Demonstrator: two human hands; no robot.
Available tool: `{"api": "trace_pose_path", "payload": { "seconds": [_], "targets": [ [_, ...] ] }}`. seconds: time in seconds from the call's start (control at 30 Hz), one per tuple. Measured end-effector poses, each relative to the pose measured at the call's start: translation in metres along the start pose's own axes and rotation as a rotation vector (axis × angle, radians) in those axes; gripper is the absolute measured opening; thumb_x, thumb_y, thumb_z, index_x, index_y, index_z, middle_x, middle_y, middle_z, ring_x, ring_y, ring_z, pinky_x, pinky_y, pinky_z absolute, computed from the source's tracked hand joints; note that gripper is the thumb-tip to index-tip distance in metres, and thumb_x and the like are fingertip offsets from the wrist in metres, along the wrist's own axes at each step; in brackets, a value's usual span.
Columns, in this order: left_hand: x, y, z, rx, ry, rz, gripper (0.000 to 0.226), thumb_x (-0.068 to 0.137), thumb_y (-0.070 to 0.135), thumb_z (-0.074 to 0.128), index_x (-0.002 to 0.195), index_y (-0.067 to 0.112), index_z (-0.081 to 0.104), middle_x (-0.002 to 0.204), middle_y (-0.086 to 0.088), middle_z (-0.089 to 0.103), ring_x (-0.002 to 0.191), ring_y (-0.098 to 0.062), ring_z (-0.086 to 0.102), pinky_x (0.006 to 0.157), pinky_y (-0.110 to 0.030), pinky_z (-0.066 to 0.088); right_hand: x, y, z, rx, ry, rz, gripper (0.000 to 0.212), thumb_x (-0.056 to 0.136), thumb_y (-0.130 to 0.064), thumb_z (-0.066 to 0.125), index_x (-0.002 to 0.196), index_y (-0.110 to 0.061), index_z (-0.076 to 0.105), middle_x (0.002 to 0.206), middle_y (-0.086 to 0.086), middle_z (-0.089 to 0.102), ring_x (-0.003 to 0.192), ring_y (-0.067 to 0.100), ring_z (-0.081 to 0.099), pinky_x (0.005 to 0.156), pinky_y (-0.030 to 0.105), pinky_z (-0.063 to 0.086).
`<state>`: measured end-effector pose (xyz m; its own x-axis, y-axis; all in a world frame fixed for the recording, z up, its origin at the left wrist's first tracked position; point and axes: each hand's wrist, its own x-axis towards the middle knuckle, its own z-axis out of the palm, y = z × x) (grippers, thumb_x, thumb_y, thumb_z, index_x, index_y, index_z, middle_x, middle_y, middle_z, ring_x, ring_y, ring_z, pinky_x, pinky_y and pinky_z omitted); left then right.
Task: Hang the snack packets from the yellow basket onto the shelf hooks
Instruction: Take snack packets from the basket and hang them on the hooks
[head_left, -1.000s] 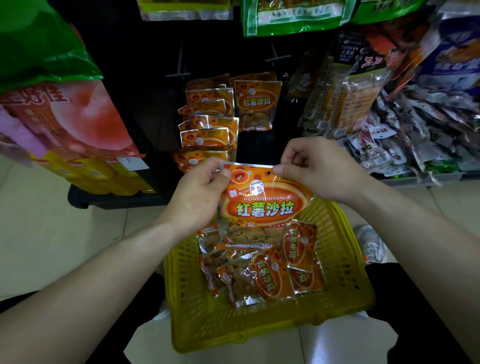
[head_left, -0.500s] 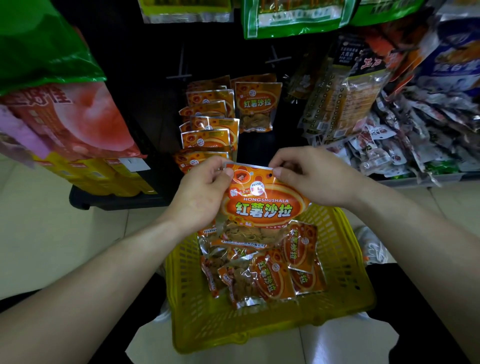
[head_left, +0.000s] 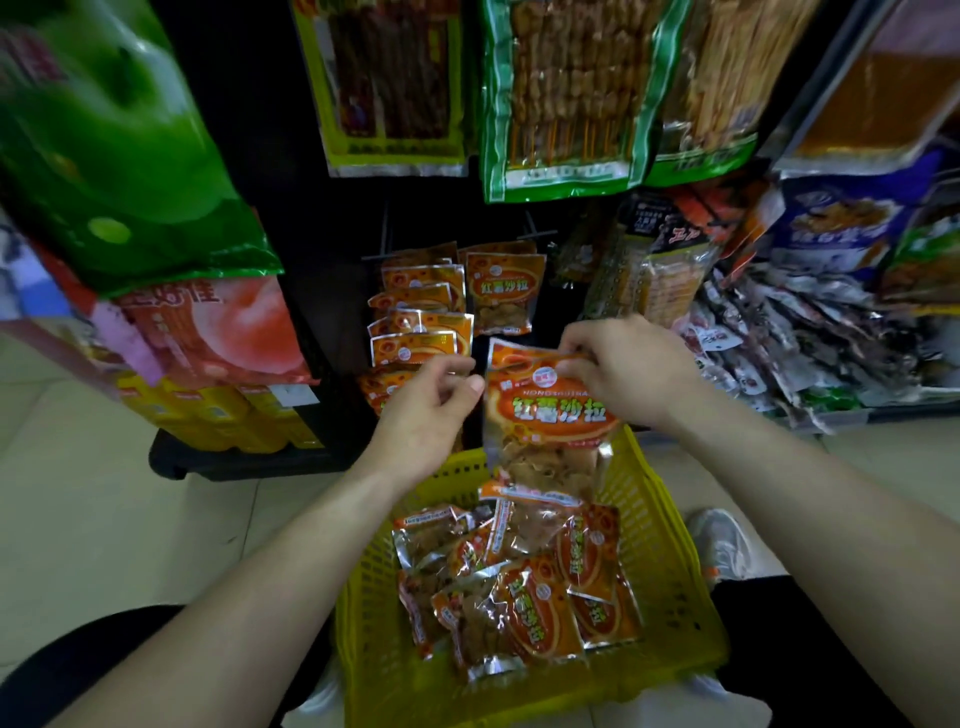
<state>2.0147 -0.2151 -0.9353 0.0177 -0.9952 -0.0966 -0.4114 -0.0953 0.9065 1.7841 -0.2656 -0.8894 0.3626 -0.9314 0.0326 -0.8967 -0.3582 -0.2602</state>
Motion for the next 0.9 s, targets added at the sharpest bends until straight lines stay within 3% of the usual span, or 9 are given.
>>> {"api": "trace_pose_path", "payload": {
  "seconds": [0.1,0.23,0.4,0.5,0.6,0.7,0.9],
  "targets": [
    [0.014,-0.008,-0.006,0.066,-0.001,-0.076,0.019,0.097,0.037,0.061,0.115,0.039,0.057,0.101,0.020,0.067,0.098,0.001,0.061,0.072,-0.014,0.040,0.029,0.013,-0.009,-0.059,0.051,0.013,0.013,0.094,-0.046,0.057,0.087,-0.035,0.056,0.089,0.001,0.067,0.095,0.031,0.061,0.062,0.034,0.037],
    [0.046,-0.020,0.002,0.131,-0.052,-0.090,0.019,0.096,0.027,0.062,0.115,0.031,0.063,0.103,0.015,0.068,0.094,-0.002,0.063,0.068,-0.010,0.042,0.075,0.033,0.005,-0.072,0.084,0.046,0.015,0.095,-0.045,0.057,0.102,-0.033,0.064,0.099,0.008,0.068,0.098,0.035,0.061,0.065,0.035,0.039],
    [0.107,-0.043,0.047,0.160,-0.130,-0.103,0.026,0.098,0.025,0.058,0.124,0.024,0.061,0.100,0.015,0.065,0.086,-0.006,0.063,0.070,-0.022,0.046,0.141,0.062,0.051,-0.026,0.096,0.113,0.018,0.094,-0.044,0.060,0.106,-0.033,0.066,0.105,0.010,0.068,0.098,0.035,0.063,0.067,0.034,0.039],
    [0.146,-0.062,0.083,0.218,-0.180,-0.108,0.031,0.097,0.027,0.057,0.128,0.025,0.059,0.119,0.006,0.069,0.099,-0.014,0.065,0.084,-0.030,0.053,0.178,0.076,0.085,-0.022,0.112,0.134,0.021,0.094,-0.042,0.061,0.110,-0.030,0.067,0.105,0.011,0.067,0.092,0.034,0.062,0.066,0.033,0.039],
    [0.185,-0.085,0.114,0.258,-0.192,-0.150,0.038,0.097,0.030,0.056,0.135,0.029,0.053,0.131,0.004,0.064,0.116,-0.018,0.060,0.100,-0.037,0.049,0.214,0.087,0.115,-0.057,0.110,0.133,0.022,0.095,-0.040,0.059,0.110,-0.027,0.067,0.101,0.009,0.067,0.077,0.026,0.055,0.064,0.032,0.040],
    [0.218,-0.109,0.132,0.267,-0.164,-0.188,0.043,0.097,0.028,0.057,0.140,0.031,0.048,0.133,-0.002,0.061,0.121,-0.024,0.058,0.102,-0.042,0.049,0.245,0.096,0.140,-0.056,0.058,0.118,0.025,0.094,-0.042,0.058,0.111,-0.027,0.068,0.108,0.011,0.067,0.096,0.034,0.063,0.075,0.037,0.048],
    [0.264,-0.145,0.147,0.313,-0.079,-0.207,0.051,0.100,0.023,0.046,0.148,0.037,0.037,0.146,-0.002,0.053,0.127,-0.029,0.054,0.105,-0.043,0.046,0.287,0.108,0.165,-0.076,0.075,0.008,0.023,0.095,-0.039,0.057,0.112,-0.028,0.067,0.114,0.011,0.067,0.113,0.034,0.057,0.091,0.041,0.040]
  ]
}}
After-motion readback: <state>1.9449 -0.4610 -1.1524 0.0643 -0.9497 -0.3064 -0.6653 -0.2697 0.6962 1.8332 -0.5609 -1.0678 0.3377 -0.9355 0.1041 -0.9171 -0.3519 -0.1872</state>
